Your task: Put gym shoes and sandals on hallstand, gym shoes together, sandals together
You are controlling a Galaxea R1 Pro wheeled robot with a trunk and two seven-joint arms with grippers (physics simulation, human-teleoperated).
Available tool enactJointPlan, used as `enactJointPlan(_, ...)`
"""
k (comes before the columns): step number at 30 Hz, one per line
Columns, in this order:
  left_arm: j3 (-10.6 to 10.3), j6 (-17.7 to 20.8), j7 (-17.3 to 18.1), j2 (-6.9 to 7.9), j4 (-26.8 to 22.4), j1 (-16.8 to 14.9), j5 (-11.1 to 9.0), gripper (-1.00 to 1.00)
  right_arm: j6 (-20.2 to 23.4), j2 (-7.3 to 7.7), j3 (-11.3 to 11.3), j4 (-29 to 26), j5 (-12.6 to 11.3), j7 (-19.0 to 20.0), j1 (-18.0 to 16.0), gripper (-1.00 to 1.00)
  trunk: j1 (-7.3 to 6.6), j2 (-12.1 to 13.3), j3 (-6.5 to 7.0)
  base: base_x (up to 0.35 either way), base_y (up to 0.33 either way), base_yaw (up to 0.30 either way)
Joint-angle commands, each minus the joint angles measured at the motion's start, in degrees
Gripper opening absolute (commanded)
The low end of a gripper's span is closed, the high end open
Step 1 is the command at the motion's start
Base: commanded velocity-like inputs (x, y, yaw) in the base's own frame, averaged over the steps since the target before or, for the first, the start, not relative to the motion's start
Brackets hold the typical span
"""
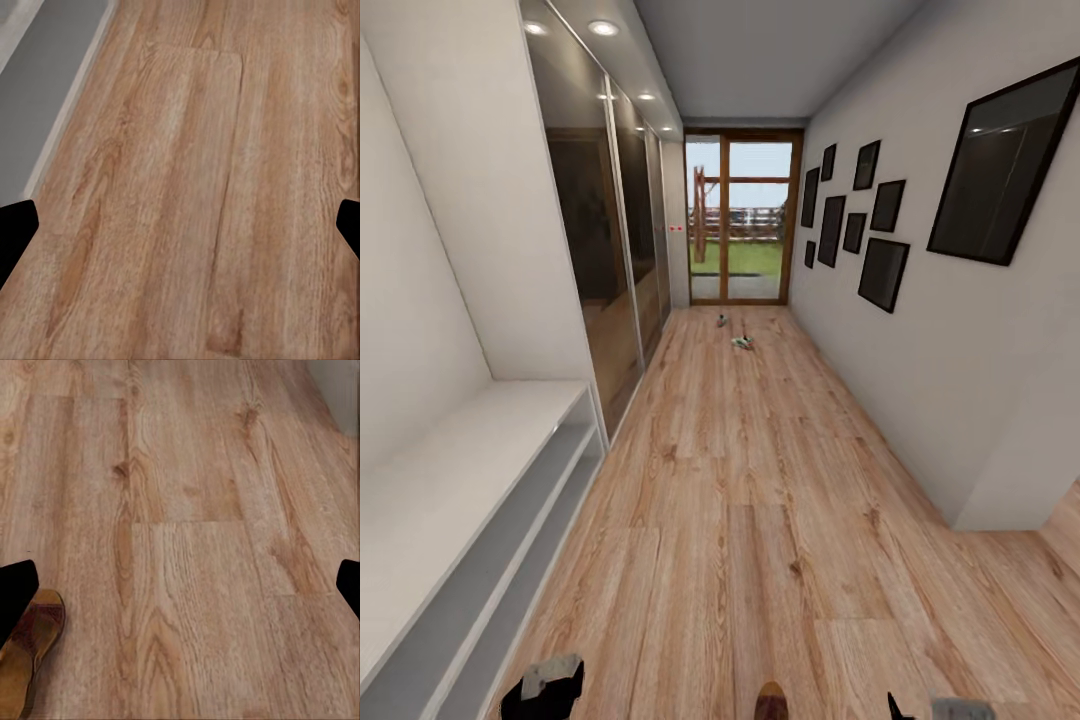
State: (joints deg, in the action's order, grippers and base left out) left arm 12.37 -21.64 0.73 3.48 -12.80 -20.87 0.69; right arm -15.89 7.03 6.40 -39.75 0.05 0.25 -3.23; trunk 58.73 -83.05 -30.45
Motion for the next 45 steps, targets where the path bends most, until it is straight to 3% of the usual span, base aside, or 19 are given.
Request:
enactJointPlan(1,0.17,0.8,0.09,-0.03,0.03,-0.49,0.08,1.0,0.09,0.0,0.04,-1.26,0.05,0.02,-0.04,1.0,0.0,-0.03,-0.06,0.0,0.0,0.005)
enactJointPlan(5,0.14,3.81,0.16,-0.1,-0.15,-1.67,0.09,1.0,2.39,0.0,0.03,-6.26,0.14,-0.05,-0.15,1.0,0.0,-0.03,-0.06,0.0,0.0,0.003)
enactJointPlan(7,0.13,4.88,0.2,-0.03,-0.22,-2.08,0.11,1.0,5.98,0.0,0.02,-9.56,0.13,-0.11,-0.4,1.0,0.0,-0.03,-0.06,0.0,0.0,0.001)
enactJointPlan(8,0.03,5.42,0.2,0.1,-0.26,-2.3,0.15,1.0,12.07,0.01,0.02,-12.66,0.17,-0.29,-1.06,1.0,0.0,-0.03,-0.06,0.0,0.0,0.0)
enactJointPlan(17,-0.06,4.92,0.18,0.2,-0.29,-2.09,0.18,1.0,20.85,0.35,0.08,-16.04,0.14,-0.05,-3.83,1.0,0.0,-0.03,-0.06,0.001,0.0,0.0)
enactJointPlan(33,0.02,4.68,0.15,0.18,-0.33,-2.06,0.13,1.0,21.43,-0.07,-0.23,-16.97,0.07,0.2,-4.15,1.0,0.0,-0.03,-0.06,0.208,0.0,0.0)
enactJointPlan(45,0.01,4.68,0.21,0.19,-0.36,-2.06,0.12,1.0,21.42,-0.08,-0.3,-16.75,0.13,0.2,-4.15,1.0,0.0,-0.03,-0.06,0.048,0.0,0.0)
